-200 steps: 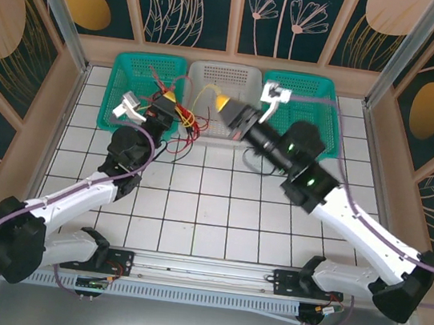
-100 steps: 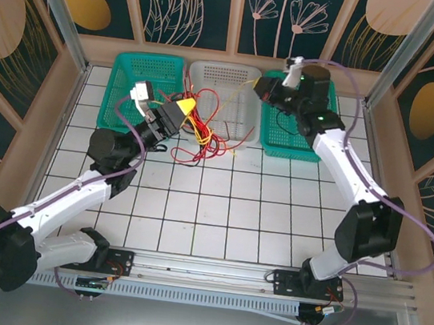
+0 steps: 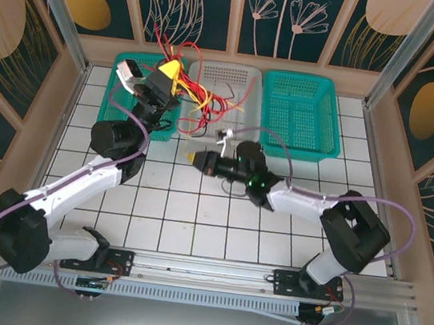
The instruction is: Untangle the cables
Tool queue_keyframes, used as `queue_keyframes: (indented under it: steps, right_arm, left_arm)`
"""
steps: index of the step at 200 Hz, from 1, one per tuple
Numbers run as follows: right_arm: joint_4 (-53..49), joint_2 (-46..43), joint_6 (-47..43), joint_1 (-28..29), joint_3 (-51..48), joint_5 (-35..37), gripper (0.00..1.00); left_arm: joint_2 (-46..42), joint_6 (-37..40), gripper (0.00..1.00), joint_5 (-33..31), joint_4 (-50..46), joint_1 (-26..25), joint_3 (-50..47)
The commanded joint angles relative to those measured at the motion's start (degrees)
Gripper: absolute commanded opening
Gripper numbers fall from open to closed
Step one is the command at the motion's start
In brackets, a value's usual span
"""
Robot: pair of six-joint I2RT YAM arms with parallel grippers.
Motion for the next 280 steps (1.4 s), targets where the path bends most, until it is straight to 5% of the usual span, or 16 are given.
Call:
queue_keyframes:
  steps: [1,23,82,115,161,197,241,280]
  right_arm:
    - [9.09,-8.72,1.83,6.37,-2.57,10.27,0.0]
    - [-2.92,-16.4,-4.95,13.63,-0.87,17.13,0.0]
    - [-26.03,-33.9,-18.39,17.76,11.64,32.42,0.0]
    - [-40.79,-34.54,-22.22,8.99,25.52,36.3,0.0]
    - [-54.51,-25.48,-19.71,-20.79,36.92,19.31,0.0]
    - [-56.89,-19.9,-20.45,-31.52,37.81,15.19,0.0]
    - [-56.88,-19.12,-21.19,-32.3,37.19,12.8,0.0]
    - [-59.06,-18.95,-23.51,-22.75,41.74,15.61,0.0]
  left_arm:
    - [-6.31,15.53,0.0,-20.5,-10.68,-0.11,-2.87]
    - [-8.48,22.13,0.0,-28.67,-15.48,-0.02,-7.77]
    - [-11.92,21.88,0.0,-28.03,-19.32,-0.02,-20.71]
    - [-15.77,20.05,0.0,-23.72,-22.85,-0.02,-25.57]
    - [-19.23,16.85,0.0,-6.63,-17.93,-0.02,-31.92]
    - [-21.37,12.25,0.0,-0.72,-12.8,-0.02,-37.83]
    - [-17.25,10.21,0.0,-4.98,-12.45,0.02,-40.02]
    - [-7.03,9.7,0.02,-7.08,-11.38,-0.02,-38.93]
